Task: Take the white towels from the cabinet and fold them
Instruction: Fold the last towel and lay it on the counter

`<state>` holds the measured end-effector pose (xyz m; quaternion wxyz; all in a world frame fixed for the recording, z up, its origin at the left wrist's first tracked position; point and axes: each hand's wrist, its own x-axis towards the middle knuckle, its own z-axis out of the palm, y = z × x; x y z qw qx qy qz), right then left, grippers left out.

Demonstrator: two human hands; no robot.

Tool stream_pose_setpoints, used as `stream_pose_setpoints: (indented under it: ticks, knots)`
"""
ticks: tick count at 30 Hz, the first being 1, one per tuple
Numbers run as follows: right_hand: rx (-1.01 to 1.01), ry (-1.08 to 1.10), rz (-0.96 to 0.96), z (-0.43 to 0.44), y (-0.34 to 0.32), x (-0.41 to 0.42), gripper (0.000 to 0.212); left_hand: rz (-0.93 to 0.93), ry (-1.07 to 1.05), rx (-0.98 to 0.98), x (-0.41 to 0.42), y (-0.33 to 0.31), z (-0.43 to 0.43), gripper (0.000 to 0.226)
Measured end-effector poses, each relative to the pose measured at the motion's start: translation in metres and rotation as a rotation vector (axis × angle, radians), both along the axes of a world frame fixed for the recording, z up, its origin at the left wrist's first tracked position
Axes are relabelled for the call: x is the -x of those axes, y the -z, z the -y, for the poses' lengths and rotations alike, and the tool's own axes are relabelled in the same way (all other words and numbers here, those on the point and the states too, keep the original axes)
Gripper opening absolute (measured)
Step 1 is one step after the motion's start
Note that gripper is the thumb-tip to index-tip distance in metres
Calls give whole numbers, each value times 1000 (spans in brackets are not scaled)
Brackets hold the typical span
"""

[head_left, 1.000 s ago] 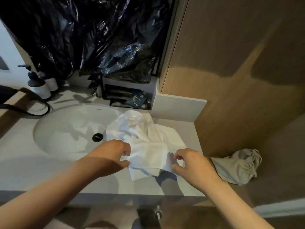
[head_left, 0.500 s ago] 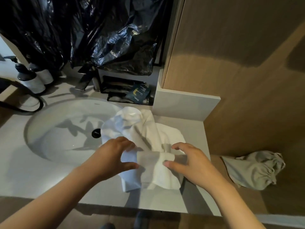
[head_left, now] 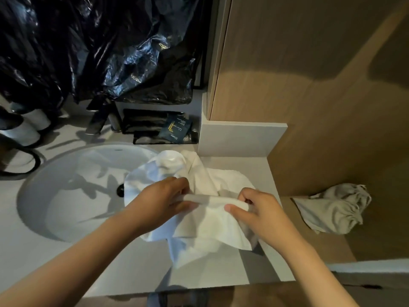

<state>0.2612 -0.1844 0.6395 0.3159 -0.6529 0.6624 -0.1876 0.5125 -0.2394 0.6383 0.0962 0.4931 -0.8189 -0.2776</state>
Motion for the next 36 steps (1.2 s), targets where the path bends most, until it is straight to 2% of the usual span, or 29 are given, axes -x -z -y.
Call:
stream_pose_setpoints:
  ticks: [5, 7, 9, 11, 13, 19, 25, 27, 29, 33, 36]
  knots:
    - [236, 156, 114, 14, -41, 10, 35, -206, -12, 149, 14, -21, 21, 28]
    - [308, 242, 80, 22, -48, 19, 30, -264, -28, 277, 20, -22, 25, 30]
    - [269, 296, -20, 32, -43, 29, 22, -278, -46, 363, 21, -15, 27, 36]
    - [140, 296, -84, 38, -31, 37, 28, -250, -70, 324, 18, -8, 23, 34]
    - [99, 271, -29, 35, -20, 37, 42, -219, -69, 220, 14, 0, 13, 32]
    - [163, 186, 57, -9, -4, 9, 28, -86, 54, 58, -11, 36, -5, 38]
    - [47, 49, -3, -29, 27, -16, 38, 62, 130, 2, -24, 60, -16, 59]
    - [17, 45, -30, -30, 32, -23, 51, 98, 137, -3, -23, 69, -16, 48]
    - [-8, 34, -74, -30, 36, -28, 63, 86, 108, 20, -25, 81, -14, 38]
    - [-99, 15, -66, -28, 39, -34, 81, -30, 41, 59, -25, 79, -13, 48]
    - [-138, -102, -129, -23, 36, -37, 83, -89, 12, 72, -21, 60, -10, 38]
